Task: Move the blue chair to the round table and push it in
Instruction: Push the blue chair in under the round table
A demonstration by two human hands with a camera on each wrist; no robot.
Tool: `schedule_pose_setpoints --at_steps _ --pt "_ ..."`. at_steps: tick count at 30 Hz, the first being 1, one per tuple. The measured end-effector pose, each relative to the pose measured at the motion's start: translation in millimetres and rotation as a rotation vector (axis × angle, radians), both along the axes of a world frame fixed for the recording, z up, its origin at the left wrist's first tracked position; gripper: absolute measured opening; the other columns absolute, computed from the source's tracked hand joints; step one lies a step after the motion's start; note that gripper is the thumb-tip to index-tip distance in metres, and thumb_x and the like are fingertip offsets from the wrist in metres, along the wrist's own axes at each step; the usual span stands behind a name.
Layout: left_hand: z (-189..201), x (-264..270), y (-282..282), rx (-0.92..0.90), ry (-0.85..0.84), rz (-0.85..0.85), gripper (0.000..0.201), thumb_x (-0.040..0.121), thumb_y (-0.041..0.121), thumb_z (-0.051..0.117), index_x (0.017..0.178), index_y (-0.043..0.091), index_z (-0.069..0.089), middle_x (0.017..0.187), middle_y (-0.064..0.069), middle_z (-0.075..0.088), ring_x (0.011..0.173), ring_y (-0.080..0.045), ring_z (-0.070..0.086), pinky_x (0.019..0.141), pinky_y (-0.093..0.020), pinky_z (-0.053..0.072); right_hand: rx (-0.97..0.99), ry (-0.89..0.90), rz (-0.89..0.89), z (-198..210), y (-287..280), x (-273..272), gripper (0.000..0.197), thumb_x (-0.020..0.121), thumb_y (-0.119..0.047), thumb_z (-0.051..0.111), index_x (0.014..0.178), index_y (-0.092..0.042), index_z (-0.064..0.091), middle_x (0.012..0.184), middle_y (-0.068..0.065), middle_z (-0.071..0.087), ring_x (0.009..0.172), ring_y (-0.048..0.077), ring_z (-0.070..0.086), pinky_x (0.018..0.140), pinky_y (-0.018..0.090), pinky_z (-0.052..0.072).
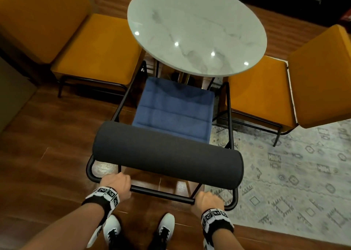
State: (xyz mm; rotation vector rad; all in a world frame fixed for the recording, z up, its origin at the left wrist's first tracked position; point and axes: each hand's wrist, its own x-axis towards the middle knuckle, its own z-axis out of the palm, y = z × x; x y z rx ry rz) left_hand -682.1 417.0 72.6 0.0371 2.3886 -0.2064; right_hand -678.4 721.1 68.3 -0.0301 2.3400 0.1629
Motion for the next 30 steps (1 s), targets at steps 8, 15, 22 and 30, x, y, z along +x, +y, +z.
schedule_pose_setpoints --at_steps 8,15,22,30 --pt "2 -5 28 0.027 -0.007 0.031 0.034 0.086 0.035 0.049 0.114 0.021 0.060 0.119 -0.002 0.067 0.109 -0.026 0.063 0.090 -0.038 0.052 -0.005 -0.008 0.034 2 28 -21 0.031 0.089 -0.030 0.044 0.113 -0.023 0.063 0.113 0.002 0.066 0.104 0.027 0.062 0.085 0.037 0.050" --pt "-3 -24 43 0.029 -0.001 0.018 0.034 0.085 0.042 0.051 0.112 0.023 0.060 0.115 0.000 0.067 0.107 -0.025 0.064 0.088 -0.038 0.052 0.016 0.067 0.008 -1 42 -38 0.032 0.094 -0.028 0.039 0.118 -0.022 0.060 0.119 0.002 0.064 0.109 0.026 0.060 0.087 0.038 0.048" --pt "1 -42 5 -0.029 0.024 0.035 0.038 0.083 0.032 0.046 0.116 0.021 0.062 0.119 -0.002 0.068 0.111 -0.025 0.064 0.089 -0.037 0.051 -0.056 0.101 -0.051 -8 3 -33 0.029 0.092 -0.026 0.040 0.112 -0.020 0.060 0.114 0.004 0.066 0.105 0.027 0.061 0.083 0.037 0.050" --pt "-2 -25 -21 -0.026 -0.005 -0.038 0.038 0.087 0.039 0.048 0.120 0.021 0.059 0.124 -0.003 0.064 0.114 -0.027 0.061 0.091 -0.038 0.049 -0.068 0.023 -0.104 -1 -25 -10 0.026 0.090 -0.030 0.047 0.111 -0.022 0.060 0.112 0.002 0.066 0.104 0.026 0.061 0.083 0.037 0.050"
